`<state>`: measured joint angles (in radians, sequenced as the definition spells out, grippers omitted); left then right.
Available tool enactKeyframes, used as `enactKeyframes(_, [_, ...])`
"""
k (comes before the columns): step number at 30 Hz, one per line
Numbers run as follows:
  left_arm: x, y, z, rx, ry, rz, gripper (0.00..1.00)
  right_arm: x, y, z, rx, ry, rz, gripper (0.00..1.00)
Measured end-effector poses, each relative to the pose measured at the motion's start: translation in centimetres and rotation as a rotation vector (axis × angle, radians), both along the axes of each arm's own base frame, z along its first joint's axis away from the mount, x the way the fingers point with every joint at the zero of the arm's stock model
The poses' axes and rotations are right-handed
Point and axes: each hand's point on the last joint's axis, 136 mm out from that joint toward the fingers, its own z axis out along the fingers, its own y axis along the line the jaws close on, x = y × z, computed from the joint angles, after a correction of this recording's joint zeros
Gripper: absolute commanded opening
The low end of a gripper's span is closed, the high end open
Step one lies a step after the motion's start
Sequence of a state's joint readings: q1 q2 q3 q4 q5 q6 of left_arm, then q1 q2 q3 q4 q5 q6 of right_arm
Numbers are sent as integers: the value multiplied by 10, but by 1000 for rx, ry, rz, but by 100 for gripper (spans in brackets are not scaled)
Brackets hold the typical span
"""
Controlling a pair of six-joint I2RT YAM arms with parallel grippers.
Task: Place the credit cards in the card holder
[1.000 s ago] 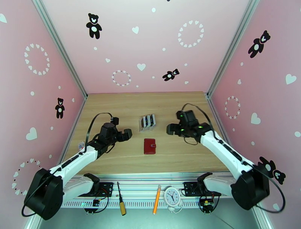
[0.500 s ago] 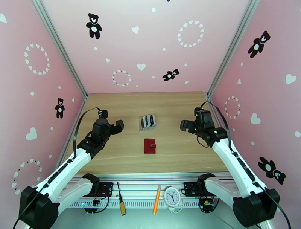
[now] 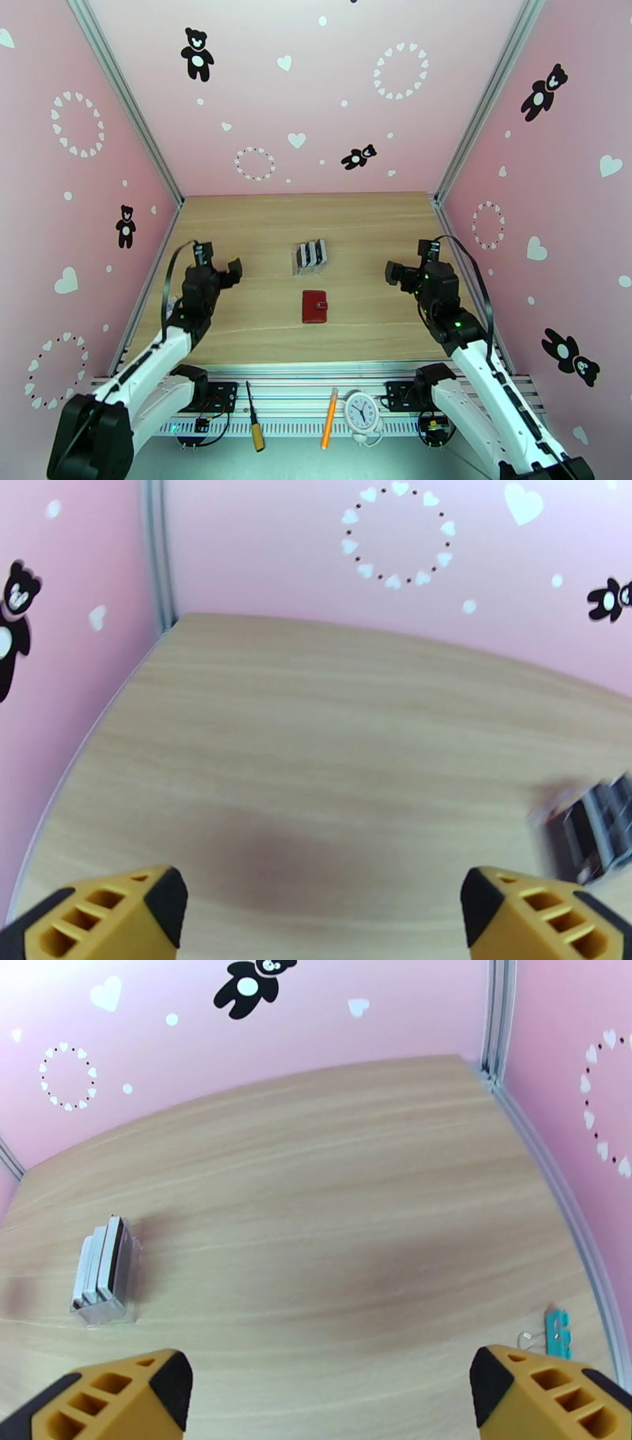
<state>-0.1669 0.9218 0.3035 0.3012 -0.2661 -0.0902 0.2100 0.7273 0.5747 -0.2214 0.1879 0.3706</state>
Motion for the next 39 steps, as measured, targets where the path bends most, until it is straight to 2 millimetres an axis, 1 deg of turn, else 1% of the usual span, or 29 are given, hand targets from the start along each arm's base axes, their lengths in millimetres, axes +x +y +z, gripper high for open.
enactKeyframes(2, [1,9,0,7,-30,16,98,5,0,-4,-14,-4,-3,99])
enactKeyframes(5, [9,19,-1,25,-67,31,98,12,-5,-17,-45,11,-28,99])
enactKeyframes(9, [21,18,-19,30,-44,1,98,16,-14,-30,-96,24,-68,99])
enactKeyframes(17, [36,11,-35,31,-25,-52,98,27,-17,-28,-158,-3,-75,99])
enactKeyframes(22, [44,13,-36,32,-40,-59,98,35,-17,-38,-198,9,-68,99])
enactKeyframes(26, [57,15,-45,26,-22,-69,98,43,-18,-44,-235,13,-66,99])
enactKeyframes(30, [64,13,-55,19,-2,-91,98,50,-17,-46,-262,-6,-60,99])
enactKeyframes(36, [68,20,-52,7,-10,-80,98,64,-17,-45,-304,-52,-56,99])
enactKeyframes(39, [69,21,-50,5,-16,-76,98,71,-17,-58,-332,-28,-52,99])
